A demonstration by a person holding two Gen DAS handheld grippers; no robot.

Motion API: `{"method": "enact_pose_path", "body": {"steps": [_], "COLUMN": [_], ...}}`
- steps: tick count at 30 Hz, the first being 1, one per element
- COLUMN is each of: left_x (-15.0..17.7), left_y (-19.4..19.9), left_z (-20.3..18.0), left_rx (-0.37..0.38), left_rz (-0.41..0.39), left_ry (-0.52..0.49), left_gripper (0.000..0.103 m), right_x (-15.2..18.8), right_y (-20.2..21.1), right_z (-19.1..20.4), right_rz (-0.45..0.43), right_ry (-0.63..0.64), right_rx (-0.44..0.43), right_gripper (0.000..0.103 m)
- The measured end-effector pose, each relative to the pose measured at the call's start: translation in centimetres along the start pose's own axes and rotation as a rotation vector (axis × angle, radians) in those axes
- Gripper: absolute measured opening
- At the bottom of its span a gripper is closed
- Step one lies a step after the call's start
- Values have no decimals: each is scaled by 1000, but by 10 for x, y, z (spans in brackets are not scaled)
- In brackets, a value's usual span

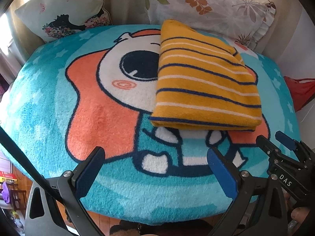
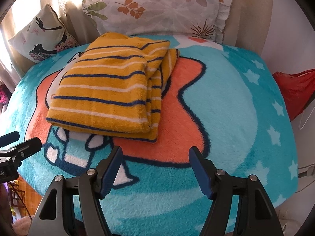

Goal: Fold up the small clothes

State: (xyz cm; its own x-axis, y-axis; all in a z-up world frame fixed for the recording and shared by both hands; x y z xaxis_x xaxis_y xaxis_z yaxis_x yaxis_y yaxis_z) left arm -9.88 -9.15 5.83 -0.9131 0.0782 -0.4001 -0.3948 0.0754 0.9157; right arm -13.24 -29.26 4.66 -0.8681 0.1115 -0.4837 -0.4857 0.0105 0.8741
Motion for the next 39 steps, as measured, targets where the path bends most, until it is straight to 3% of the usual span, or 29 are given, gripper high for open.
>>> {"method": "enact_pose_path", "body": {"steps": [11, 16, 19, 20, 22, 23, 26, 29, 31, 33, 35, 39], "left_x": [-16, -23, -26, -27, -27, -27, -28, -30, -31, -32, -34, -35], "left_y": [-9, -11, -13, -14, -15, -16, -19, -20, -19, -21, -23, -25], "left_z": [31, 50, 63, 67, 78, 82, 98, 113, 122, 128, 132, 131], "left_rx": [20, 14, 6, 3, -3, -5, -9, -11, -14, -14, -14, -4], "left_rz": [8, 9, 14, 17, 22, 25, 35, 33, 25, 27, 34, 40], "left_ry": [12, 14, 17, 19, 26, 30, 53, 73, 83, 94, 99, 74], "left_gripper": [103, 103, 103, 103, 103, 103, 103, 103, 103, 103, 103, 103], "right_x": [-15, -37, -57, -63, -73, -78, -92, -100, -103, -107, -114, -127], "right_y": [-7, 15, 12, 7, -4, -10, -33, -59, -46, -27, -21, -35], "right_z": [30, 34, 36, 37, 40, 41, 38, 21, 18, 32, 53, 88], "right_rz": [2, -147, -164, -159, -154, -144, -126, -43, -64, -136, -178, -162], "right_ry": [29, -34, -54, -57, -60, -59, -84, -120, -166, -116, -46, -16], "right_rx": [12, 26, 21, 5, -13, -7, 22, 108, 129, 155, 124, 21], "right_gripper": [75, 75, 74, 71, 44, 40, 40, 40, 42, 48, 57, 58]}}
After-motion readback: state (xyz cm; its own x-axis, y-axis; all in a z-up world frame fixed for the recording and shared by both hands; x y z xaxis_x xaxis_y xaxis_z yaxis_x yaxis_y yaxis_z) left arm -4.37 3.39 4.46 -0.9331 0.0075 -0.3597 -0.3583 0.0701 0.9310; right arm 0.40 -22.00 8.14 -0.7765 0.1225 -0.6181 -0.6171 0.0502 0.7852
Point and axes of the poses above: each gripper's, at about its wrist camera, not at the fingertips, and y roughly against the way its jaws point, z to its left, x to its underside, the point moved 2 cm from there along -y, roughly the way its jaws point
